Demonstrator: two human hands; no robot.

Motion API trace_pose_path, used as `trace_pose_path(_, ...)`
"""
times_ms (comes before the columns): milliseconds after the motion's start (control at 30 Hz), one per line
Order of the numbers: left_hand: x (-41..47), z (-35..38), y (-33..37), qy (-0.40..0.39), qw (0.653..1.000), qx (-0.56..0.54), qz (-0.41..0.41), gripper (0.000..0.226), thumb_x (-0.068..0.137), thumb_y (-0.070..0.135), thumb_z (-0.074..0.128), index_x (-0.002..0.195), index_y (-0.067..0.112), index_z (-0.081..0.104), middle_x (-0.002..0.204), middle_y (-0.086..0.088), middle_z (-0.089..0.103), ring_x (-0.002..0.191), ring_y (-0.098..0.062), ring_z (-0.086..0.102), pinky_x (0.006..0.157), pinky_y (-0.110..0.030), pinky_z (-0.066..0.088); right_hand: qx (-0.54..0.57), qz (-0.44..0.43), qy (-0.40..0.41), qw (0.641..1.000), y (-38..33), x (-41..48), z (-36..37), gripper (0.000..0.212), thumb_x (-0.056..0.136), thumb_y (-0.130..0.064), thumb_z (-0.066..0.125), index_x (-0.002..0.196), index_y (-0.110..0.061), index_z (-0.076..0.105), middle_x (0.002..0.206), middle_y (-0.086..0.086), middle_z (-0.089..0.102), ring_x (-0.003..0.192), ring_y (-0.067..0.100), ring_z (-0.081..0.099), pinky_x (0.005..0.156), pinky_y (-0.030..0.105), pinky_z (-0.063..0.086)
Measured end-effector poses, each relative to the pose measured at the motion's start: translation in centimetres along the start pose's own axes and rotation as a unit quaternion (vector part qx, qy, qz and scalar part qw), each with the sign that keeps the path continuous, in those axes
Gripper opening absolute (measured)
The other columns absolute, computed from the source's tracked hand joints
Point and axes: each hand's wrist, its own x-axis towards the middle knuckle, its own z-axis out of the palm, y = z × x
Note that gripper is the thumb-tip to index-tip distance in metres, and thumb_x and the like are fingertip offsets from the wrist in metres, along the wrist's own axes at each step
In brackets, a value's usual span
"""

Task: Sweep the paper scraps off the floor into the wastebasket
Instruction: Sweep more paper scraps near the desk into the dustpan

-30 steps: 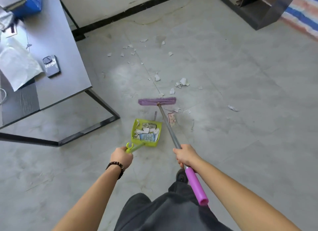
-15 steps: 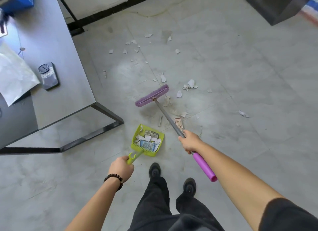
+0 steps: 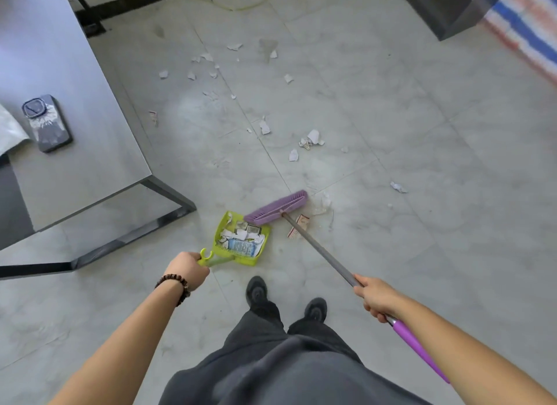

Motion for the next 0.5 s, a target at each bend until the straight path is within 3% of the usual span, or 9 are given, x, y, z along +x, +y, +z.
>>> trace_pose_path(233,-0.2,0.5,2.2,-0.018,0.998,0.047,0.044,0.028,0.082,0.007,0.048,0.102,0.015,0.066,0.058,-0.004,0.048,0.045,-0.023,0.04,0.04,-0.019,0.035,0.122,-0.021,0.05,0.991,3.3,-1.9,-1.3,0.049,0.102,-0.03,0.041,0.149,-0.039,0.032,0.063,0.006,0.044,0.038,0.011,0.034,0.038,0.016,0.029)
trace_pose_path(500,-1.9,2.9,7.6,-0.043,0.982,0.154,0.101,0.032,0.084,0.006,0.047,0.107,0.019,0.066,0.062,0.002,0.049,0.046,-0.016,0.042,0.041,-0.016,0.032,0.251,-0.038,0.093,0.963,0.6,0.4,-2.2,0.046,0.101,-0.022,0.033,0.146,-0.031,0.039,0.067,0.008,0.043,0.045,0.013,0.035,0.035,0.015,0.029)
